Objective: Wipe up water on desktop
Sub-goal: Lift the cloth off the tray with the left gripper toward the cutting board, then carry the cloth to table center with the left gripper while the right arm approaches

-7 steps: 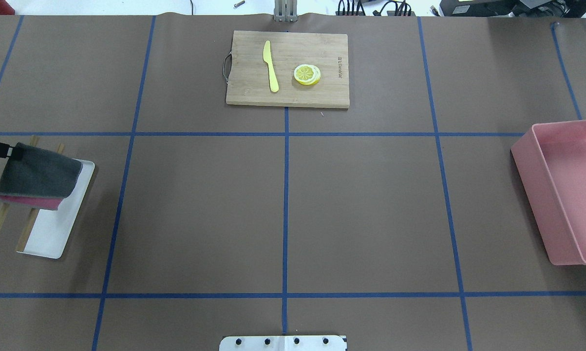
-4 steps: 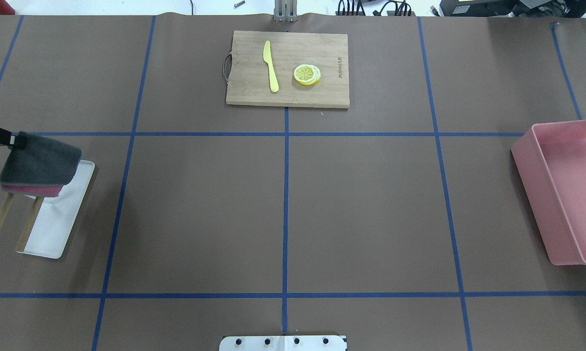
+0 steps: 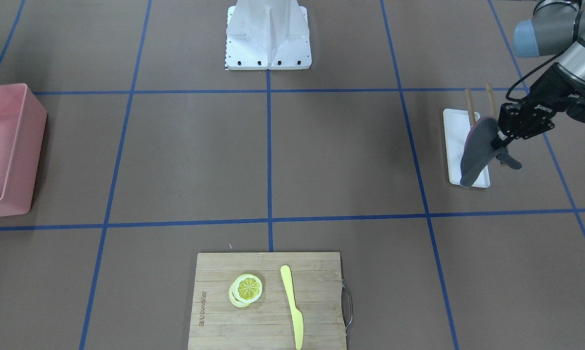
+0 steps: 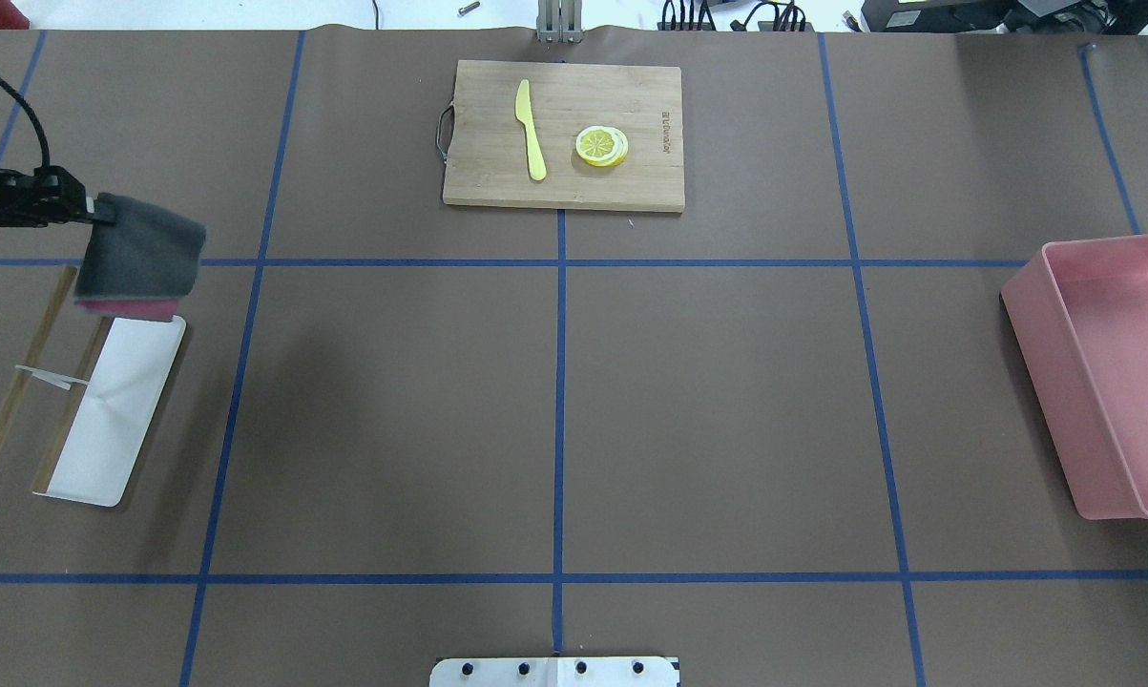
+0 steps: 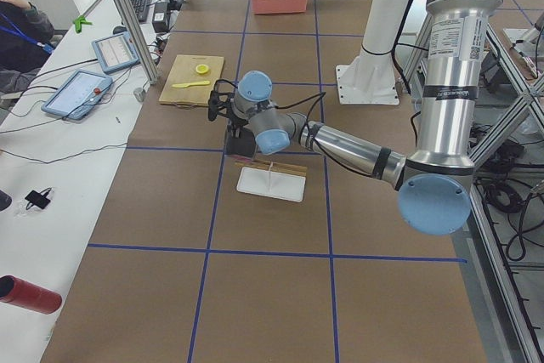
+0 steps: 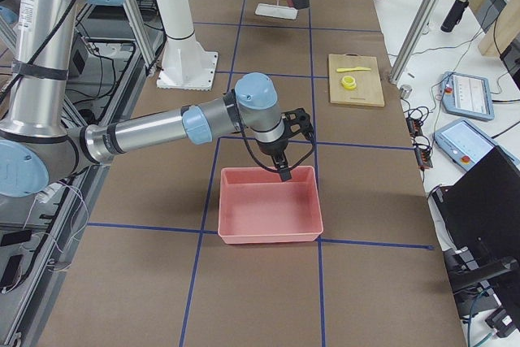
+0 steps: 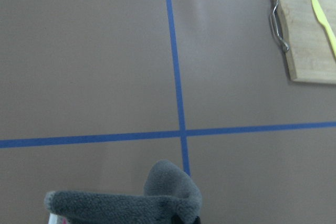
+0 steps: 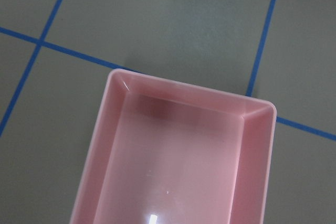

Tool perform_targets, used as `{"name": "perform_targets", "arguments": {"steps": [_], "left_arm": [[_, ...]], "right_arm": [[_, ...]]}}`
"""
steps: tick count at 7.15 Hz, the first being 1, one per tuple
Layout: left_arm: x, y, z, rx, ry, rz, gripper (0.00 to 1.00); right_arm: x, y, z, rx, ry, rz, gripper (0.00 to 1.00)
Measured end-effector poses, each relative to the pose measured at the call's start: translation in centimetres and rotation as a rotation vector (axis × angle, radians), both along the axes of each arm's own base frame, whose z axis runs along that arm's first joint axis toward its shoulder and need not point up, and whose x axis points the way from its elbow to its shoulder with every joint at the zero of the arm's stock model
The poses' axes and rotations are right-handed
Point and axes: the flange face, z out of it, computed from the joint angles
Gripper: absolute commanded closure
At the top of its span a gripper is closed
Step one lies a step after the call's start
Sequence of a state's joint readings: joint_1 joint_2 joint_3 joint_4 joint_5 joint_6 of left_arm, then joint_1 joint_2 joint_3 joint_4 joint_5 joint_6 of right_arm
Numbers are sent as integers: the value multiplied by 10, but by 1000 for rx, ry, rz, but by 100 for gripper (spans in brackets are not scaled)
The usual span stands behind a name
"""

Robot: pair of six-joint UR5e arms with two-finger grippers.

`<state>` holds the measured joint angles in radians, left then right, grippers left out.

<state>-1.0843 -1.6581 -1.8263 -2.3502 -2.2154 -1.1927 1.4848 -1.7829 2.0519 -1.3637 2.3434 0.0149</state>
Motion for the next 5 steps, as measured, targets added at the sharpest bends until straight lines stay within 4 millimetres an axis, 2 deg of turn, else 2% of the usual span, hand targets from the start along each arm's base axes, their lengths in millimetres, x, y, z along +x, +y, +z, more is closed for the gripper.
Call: {"name": "perform_targets", "arguments": {"steps": [2,5], "left_arm": [[50,-11,-54,-117,116,-84,100],[153,-4,-153,-298,262,-192,100]], "right_arm": [[-42,-19,-43,191,-40,-81,1],[-134,-43,-125,338,-140,-181,3]]}}
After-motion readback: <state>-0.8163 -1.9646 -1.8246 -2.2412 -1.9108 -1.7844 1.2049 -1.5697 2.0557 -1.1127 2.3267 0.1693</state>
